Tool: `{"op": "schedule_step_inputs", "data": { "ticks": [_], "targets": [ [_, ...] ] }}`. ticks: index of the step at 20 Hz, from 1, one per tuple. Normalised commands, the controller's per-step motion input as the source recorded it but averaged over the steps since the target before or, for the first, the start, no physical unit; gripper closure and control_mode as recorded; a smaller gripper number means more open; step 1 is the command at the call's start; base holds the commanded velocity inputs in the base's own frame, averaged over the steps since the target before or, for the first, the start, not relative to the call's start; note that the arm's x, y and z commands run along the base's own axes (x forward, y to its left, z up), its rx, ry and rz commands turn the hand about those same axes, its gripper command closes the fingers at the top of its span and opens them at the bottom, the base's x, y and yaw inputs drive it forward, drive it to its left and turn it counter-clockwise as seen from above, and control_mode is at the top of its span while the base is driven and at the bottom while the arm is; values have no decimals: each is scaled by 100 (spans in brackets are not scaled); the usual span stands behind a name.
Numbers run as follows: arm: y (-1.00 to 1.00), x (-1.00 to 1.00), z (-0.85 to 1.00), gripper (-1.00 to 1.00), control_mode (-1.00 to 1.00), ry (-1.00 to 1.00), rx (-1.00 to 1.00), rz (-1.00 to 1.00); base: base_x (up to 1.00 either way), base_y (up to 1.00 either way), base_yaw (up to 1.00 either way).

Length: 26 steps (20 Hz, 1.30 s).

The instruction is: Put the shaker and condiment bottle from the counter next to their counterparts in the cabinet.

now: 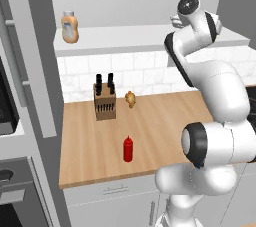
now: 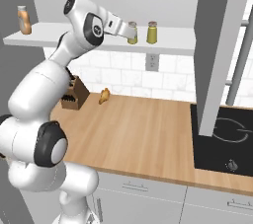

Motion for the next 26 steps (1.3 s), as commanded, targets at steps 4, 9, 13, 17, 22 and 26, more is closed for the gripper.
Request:
{"op": "schedule_step_inputs", "data": {
  "ticks": [4, 9, 13, 17, 22, 26],
  "targets": [
    [-4, -77, -4, -100, -100, 0, 0, 6, 0, 0, 0],
    [-14, -87, -13, -100, -100, -5, -1, 20, 0, 0, 0],
    [0, -100, -18, -100, -100, -21, 0, 51, 0, 0, 0],
    [12, -100, -15, -100, -100, -18, 0, 49, 0, 0, 0],
    [42, -88, -23, -100, -100, -14, 1, 52, 0, 0, 0],
    [85, -58, -42, -100, -100, -5, 1, 61, 0, 0, 0]
  ]
}}
